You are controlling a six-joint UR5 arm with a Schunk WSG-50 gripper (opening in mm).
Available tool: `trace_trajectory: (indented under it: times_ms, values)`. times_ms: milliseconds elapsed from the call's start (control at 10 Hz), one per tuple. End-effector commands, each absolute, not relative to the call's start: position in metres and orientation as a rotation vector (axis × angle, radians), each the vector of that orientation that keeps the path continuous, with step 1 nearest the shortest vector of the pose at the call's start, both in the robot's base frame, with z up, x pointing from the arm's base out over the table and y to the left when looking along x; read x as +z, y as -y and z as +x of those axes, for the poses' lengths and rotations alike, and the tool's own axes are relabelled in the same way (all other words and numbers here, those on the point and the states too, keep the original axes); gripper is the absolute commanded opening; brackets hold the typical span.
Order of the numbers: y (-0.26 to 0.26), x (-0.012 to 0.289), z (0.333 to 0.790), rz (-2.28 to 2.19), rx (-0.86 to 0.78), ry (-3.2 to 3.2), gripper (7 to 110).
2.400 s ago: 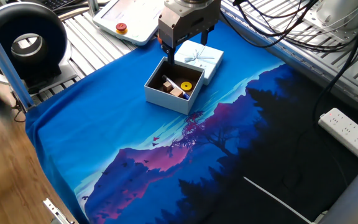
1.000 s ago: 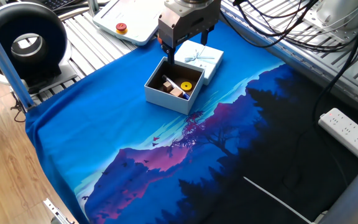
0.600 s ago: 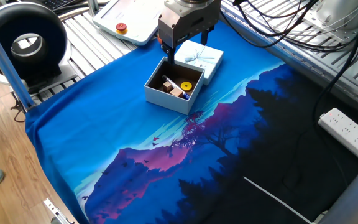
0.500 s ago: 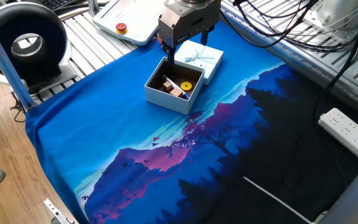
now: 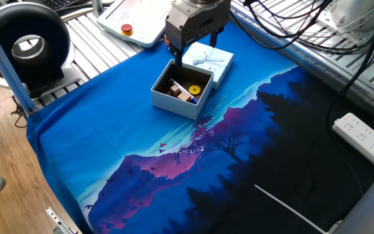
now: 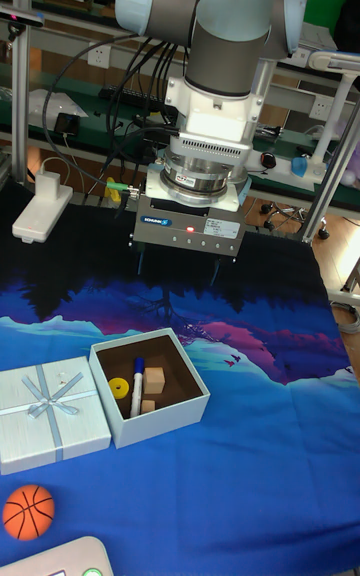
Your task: Take everything out of the gift box
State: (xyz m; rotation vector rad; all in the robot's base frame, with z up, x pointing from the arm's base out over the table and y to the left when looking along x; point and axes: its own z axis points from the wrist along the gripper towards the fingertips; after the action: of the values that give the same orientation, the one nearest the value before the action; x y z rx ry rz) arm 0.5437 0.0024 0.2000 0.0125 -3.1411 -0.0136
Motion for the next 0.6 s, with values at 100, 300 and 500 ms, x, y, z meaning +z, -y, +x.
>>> trace_trajectory:
  times_ms: [100, 300, 500]
  values:
    - [-0.0529, 0.2178, 0.4633, 0.135, -0.316, 2.8, 109]
    - [-0.0512, 0.2163, 0.4639, 0.133, -0.305, 2.802, 7]
    - [-0.0517, 0.2154, 0.4642, 0.134, -0.307, 2.802, 7]
